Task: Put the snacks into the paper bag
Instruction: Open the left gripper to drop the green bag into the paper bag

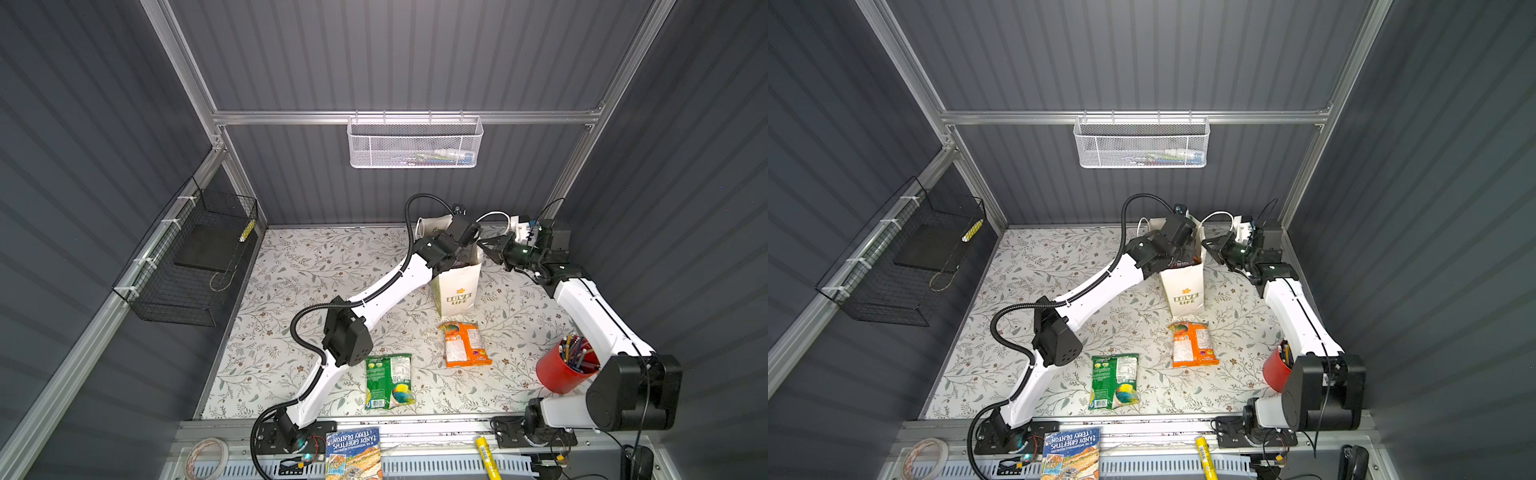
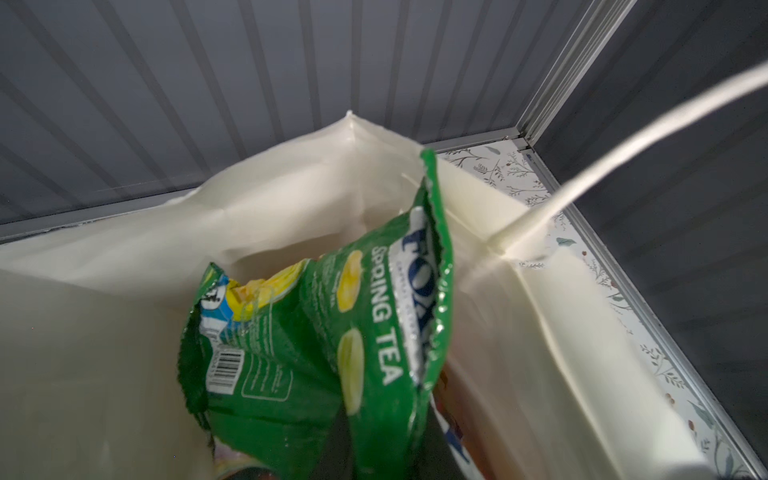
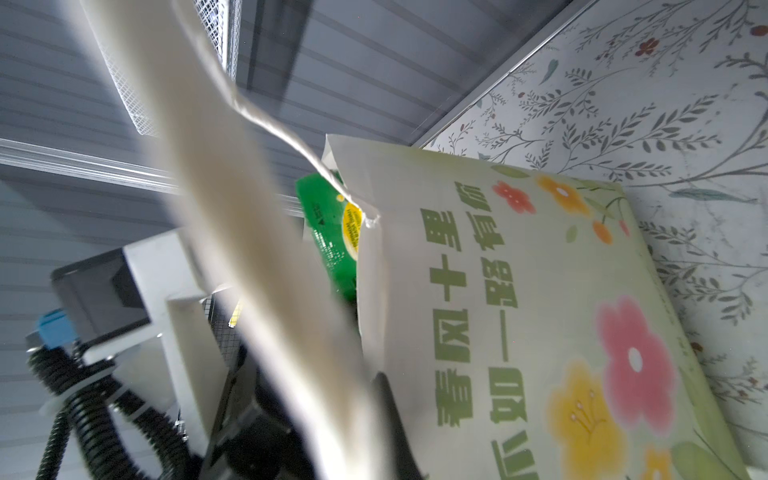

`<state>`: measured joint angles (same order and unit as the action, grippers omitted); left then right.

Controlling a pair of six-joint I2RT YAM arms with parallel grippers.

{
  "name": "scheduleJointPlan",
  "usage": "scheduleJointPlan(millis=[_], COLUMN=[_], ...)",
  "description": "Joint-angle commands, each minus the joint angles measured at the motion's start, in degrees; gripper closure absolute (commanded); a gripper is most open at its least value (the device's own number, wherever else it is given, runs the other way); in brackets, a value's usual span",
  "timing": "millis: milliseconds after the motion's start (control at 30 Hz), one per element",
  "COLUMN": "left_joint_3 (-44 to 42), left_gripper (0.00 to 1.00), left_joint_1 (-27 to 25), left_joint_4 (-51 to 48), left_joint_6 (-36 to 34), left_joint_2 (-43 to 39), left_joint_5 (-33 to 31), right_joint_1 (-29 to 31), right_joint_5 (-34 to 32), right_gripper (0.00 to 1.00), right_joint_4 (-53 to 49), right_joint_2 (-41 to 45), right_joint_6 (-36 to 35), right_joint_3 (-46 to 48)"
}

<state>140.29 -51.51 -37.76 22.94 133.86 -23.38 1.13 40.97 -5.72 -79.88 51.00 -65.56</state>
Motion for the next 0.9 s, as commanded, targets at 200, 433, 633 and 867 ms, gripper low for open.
scheduleJointPlan(millis=[200,433,633,867], left_joint_3=[0.8,-1.2,-5.5,-10.0], left_gripper=[0.7,0.41,0.19,0.09], left_joint_1=[4.2,4.2,3.4,1.5], left_joint_4=[-2.8,1.4,6.8,8.1], left_joint_6=[2.9,4.1,5.2,4.9], left_joint_2=[3.1,-2.6,-11.2,-19.1], left_joint_5=[7.9,17.8,23.7,21.2], right_joint_1=[0.1,0.2,0.1,0.1], right_joint_5=[2.2,2.1,2.0,2.0], right_gripper=[1.0,1.0,1.0,1.0], right_joint_4=[5.3,5.3,5.2,5.1], right_joint_2=[2.0,1.9,2.0,2.3], right_joint_6=[0.1,0.2,0.0,0.0], right_joint_3=[-1.1,-1.1,-1.1,-1.2])
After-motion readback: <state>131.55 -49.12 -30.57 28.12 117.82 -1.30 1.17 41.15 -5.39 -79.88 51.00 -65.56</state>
